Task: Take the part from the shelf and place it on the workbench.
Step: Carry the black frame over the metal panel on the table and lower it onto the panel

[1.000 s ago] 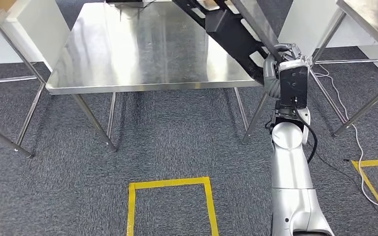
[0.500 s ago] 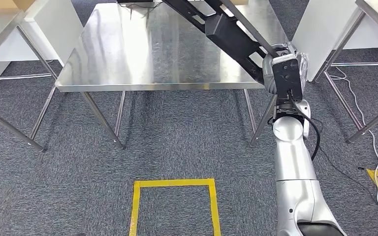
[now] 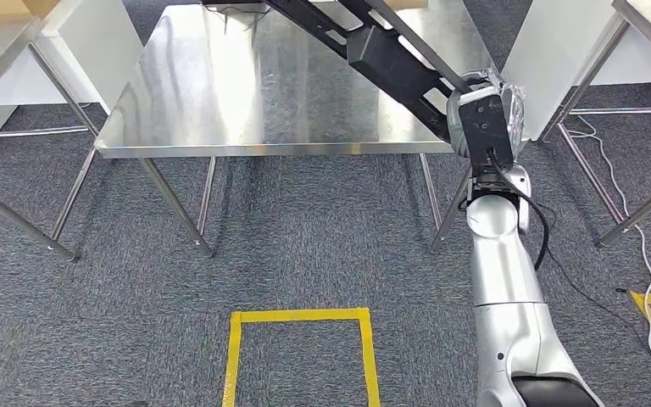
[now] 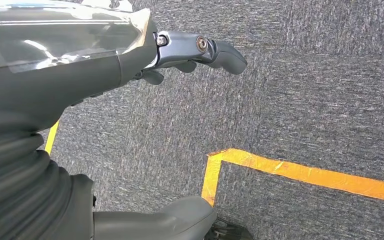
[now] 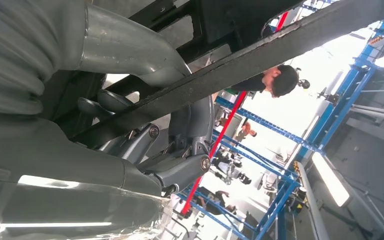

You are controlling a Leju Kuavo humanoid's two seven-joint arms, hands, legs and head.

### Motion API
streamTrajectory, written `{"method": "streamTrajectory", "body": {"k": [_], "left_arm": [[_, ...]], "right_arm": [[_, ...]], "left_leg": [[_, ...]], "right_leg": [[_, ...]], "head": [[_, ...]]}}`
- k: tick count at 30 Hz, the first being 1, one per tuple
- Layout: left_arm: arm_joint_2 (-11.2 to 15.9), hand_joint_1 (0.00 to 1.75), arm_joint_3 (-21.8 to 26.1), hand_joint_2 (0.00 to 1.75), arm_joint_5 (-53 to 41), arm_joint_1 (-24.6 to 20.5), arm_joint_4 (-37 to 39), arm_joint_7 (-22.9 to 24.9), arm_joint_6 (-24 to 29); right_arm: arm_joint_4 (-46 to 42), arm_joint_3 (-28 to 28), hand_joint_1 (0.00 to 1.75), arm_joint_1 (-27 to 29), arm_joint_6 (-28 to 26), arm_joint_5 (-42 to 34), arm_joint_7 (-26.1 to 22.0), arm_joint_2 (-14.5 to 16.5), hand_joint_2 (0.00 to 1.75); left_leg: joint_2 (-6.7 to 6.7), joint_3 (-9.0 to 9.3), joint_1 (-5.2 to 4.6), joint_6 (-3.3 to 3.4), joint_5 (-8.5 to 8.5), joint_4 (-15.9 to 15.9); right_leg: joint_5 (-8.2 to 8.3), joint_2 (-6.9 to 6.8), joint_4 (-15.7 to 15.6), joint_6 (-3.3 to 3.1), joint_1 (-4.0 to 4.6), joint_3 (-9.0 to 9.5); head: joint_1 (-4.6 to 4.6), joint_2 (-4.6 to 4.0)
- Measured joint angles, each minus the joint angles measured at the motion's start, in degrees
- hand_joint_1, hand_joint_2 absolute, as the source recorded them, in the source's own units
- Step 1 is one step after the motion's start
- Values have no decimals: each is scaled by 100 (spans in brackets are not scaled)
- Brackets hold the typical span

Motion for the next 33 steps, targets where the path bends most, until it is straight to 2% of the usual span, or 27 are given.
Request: {"method": "streamTrajectory", "body": {"k": [1,2,3,5,6,8,9,10,11,13,15,16,18,19,20,21,23,24,25,26,27,28,29,30,31,32,33], "left_arm": [[-2,0,1,175,1,6,0,1,1],[-4,0,2,175,2,12,0,4,4],[-9,0,3,175,3,21,0,8,7],[-17,0,4,175,3,49,0,19,9],[-21,0,5,175,3,65,0,21,8],[-19,0,7,175,1,90,0,23,4],[-11,0,7,175,-4,92,1,25,2],[-5,0,7,175,-10,90,1,26,1],[0,0,5,175,-21,90,2,28,-1],[-10,0,3,175,-39,89,3,37,-2],[-14,0,2,175,-47,79,2,44,-3],[-13,0,1,175,-50,71,1,45,-3],[-13,0,1,175,-51,77,1,49,-3],[-13,0,2,175,-49,92,2,54,-3],[-13,0,3,175,-46,111,2,59,-3],[-12,0,3,175,-44,129,2,64,-3],[-2,0,4,175,-41,163,2,72,-3],[8,0,3,175,-40,180,4,77,-3],[17,0,2,175,-40,199,6,81,-2],[29,0,1,175,-38,213,8,87,-2],[37,0,2,175,-34,221,8,91,1],[44,0,4,175,-31,220,5,92,3],[46,0,7,175,-28,207,3,92,4],[46,0,8,175,-27,193,0,90,7],[44,0,7,175,-27,182,-1,87,6],[37,0,7,175,-26,180,0,84,5],[31,0,6,175,-22,192,3,83,5]], "right_arm": [[4,-1,175,-11,-1,11,-3,14,175],[37,12,175,-51,-8,32,-23,27,175],[78,26,175,-87,-16,57,-43,40,175],[175,58,175,-118,-39,95,-76,36,175],[199,61,175,-102,-49,104,-75,32,175],[227,65,175,-84,-69,112,-75,17,175],[236,73,175,-80,-78,116,-76,10,175],[246,81,175,-72,-90,119,-74,2,175],[254,86,175,-57,-103,123,-72,-11,175],[253,89,175,-24,-123,132,-67,-22,175],[228,87,175,-5,-134,137,-69,-29,175],[217,87,175,3,-138,134,-69,-30,175],[215,90,175,51,-142,129,-69,-45,175],[220,89,175,96,-142,127,-68,-52,175],[224,89,175,147,-142,128,-67,-61,175],[227,89,175,195,-142,128,-66,-68,175],[232,91,175,270,-142,129,-67,-75,175],[240,92,175,297,-143,128,-71,-85,175],[252,97,175,321,-144,126,-70,-93,175],[263,102,175,346,-145,121,-69,-98,175],[267,102,175,355,-149,118,-66,-102,175],[256,104,175,356,-153,121,-63,-92,175],[240,103,175,348,-161,122,-69,-88,175],[229,103,175,339,-170,124,-75,-95,175],[231,108,175,354,-175,123,-83,-108,175],[253,113,175,410,-180,116,-84,-131,175],[284,116,175,495,-180,109,-80,-156,175]], "left_leg": [[0,73,20,32,13,-102],[9,199,39,76,3,-229],[16,333,59,115,-15,-353],[20,527,99,111,-96,-429],[10,571,126,75,-151,-406],[-3,644,188,-34,-309,-309],[-5,659,206,-98,-404,-233],[-9,667,213,-153,-483,-177],[-14,677,209,-196,-544,-150],[-15,730,221,-235,-631,-152],[73,648,233,-258,-708,72],[125,463,234,-270,-761,374],[185,-169,229,-294,-879,1240],[187,-494,225,-288,-863,1570],[188,-755,213,-260,-719,1714],[186,-907,188,-206,-416,1603],[176,-933,94,-17,441,860],[173,-854,39,87,753,547],[174,-758,-16,178,921,348],[170,-655,-66,250,941,288],[172,-526,-111,307,880,252],[175,-355,-147,373,798,96],[160,-106,-154,419,663,-168],[143,165,-141,448,526,-479],[114,450,-114,456,404,-797],[71,735,-84,435,300,-1077],[38,983,-67,416,249,-1269]], "right_leg": [[1,-5,-30,0,24,24],[-98,-8,266,2,31,-131],[-209,-11,633,15,31,-335],[-341,-14,1339,98,-34,-786],[-223,-15,1202,180,-68,-762],[121,-16,521,359,-133,-473],[207,-10,239,377,-146,-328],[215,-4,97,333,-143,-233],[149,3,95,242,-121,-199],[31,21,127,42,-103,-148],[-92,42,122,-87,-107,-37],[-164,48,109,-132,-109,50],[-325,48,80,-177,-92,231],[-412,50,67,-188,-82,334],[-505,54,50,-195,-71,454],[-600,62,17,-197,-57,600],[-778,76,-136,-191,-34,951],[-835,79,-274,-173,-10,1120],[-860,80,-440,-144,-8,1280],[-864,70,-630,-104,-10,1440],[-834,58,-786,-43,-2,1580],[-761,46,-836,37,-15,1697],[-658,29,-706,99,-12,1691],[-551,21,-397,128,-7,1549],[-481,17,22,118,-2,1313],[-515,12,446,59,4,1018],[-652,13,742,-9,15,765]], "head": [[-2,0],[11,0],[23,0],[59,0],[60,0],[63,0],[75,0],[78,0],[74,0],[52,0],[28,0],[11,0],[-13,0],[-15,0],[-15,0],[-16,0],[-12,0],[0,0],[12,0],[10,0],[1,0],[-22,0],[-43,0],[-41,0],[-37,0],[-26,0],[-11,0]]}}
